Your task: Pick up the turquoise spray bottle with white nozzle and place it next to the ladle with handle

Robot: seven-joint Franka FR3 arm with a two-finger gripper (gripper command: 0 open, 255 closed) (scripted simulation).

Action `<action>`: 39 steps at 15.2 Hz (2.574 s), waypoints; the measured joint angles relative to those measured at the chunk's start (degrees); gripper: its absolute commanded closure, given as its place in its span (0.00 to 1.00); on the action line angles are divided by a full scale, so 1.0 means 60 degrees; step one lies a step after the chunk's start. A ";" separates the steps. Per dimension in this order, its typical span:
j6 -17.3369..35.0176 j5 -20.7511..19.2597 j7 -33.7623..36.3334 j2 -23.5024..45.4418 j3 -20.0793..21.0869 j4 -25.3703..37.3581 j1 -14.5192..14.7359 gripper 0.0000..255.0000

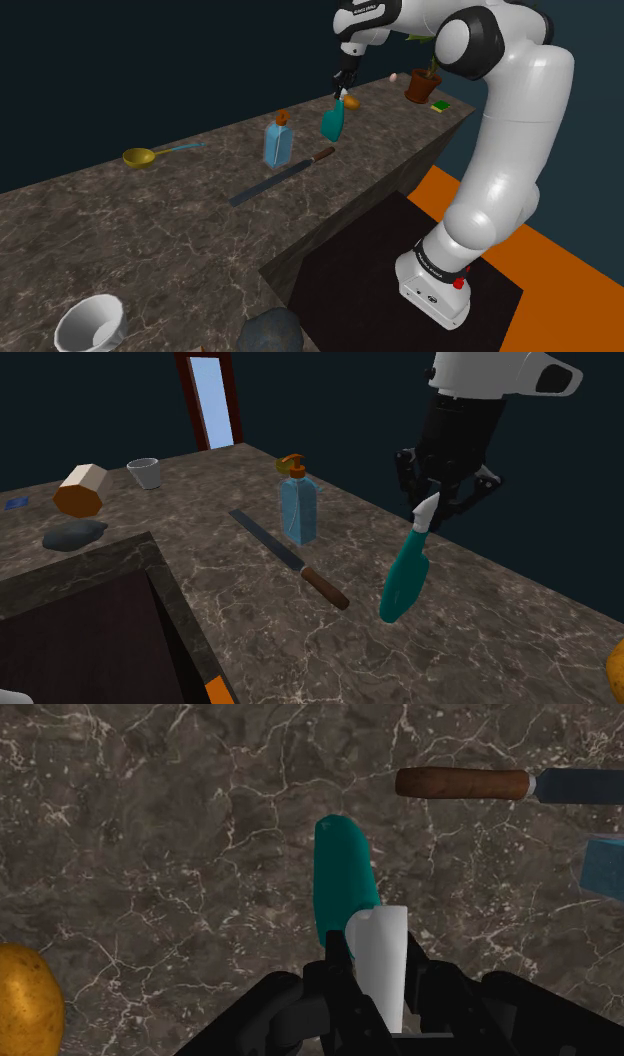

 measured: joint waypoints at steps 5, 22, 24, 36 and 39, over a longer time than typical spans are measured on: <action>-0.0256 -0.0023 0.0004 -0.0067 -0.0016 0.0190 -0.0013 1.00; -0.2292 -0.0129 0.0135 -0.0317 -0.0072 0.1993 -0.0066 1.00; -0.2518 -0.0148 0.0144 -0.0389 -0.0082 0.2147 -0.0070 1.00; -0.2190 -0.0552 0.1997 -0.1760 0.0479 0.0547 0.1297 1.00; -0.2097 -0.0627 0.2662 -0.1974 0.0725 0.0264 0.1719 1.00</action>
